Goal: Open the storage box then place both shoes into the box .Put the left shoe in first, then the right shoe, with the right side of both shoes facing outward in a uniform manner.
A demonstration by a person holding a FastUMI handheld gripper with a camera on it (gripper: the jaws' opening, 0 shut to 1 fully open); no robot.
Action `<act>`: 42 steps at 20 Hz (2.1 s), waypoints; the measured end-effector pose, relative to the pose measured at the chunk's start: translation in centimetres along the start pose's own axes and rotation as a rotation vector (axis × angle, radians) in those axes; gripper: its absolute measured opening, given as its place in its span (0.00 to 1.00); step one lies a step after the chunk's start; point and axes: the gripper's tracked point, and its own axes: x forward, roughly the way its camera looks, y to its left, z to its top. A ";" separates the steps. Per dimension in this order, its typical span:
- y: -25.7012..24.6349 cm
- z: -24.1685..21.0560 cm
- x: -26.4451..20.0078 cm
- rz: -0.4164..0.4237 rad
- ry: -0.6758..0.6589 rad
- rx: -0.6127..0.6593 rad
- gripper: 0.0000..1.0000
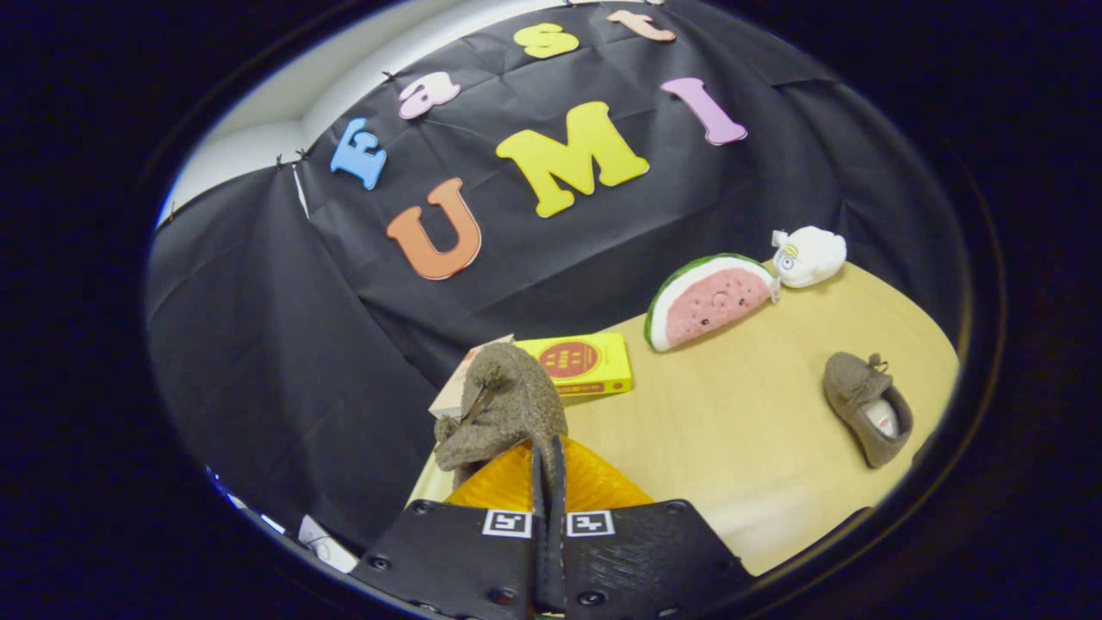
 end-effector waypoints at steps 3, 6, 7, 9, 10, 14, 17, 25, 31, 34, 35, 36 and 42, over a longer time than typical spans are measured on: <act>3.9 -1.3 1.0 0.011 -0.009 0.031 0.00; 6.4 -3.9 2.2 0.015 -0.011 0.086 0.00; 6.8 -5.1 2.6 0.009 -0.004 0.113 0.00; 7.0 -7.6 3.8 -0.030 0.007 0.158 0.00; 7.1 -8.6 4.6 -0.046 0.013 0.165 0.00; 8.3 -12.0 6.3 -0.072 0.051 0.161 0.00; 8.7 -13.6 7.1 -0.094 0.056 0.155 0.00; 11.3 -17.6 9.0 -0.086 0.147 0.096 0.24; 13.3 -15.3 6.7 0.010 0.074 -0.093 0.82; 12.3 -12.3 3.7 0.038 -0.040 -0.241 0.93; 11.6 -11.3 2.6 0.044 -0.081 -0.286 0.93; 10.9 -10.0 1.5 0.052 -0.121 -0.321 0.95; 3.3 -3.8 -5.1 0.067 -0.274 -0.406 0.95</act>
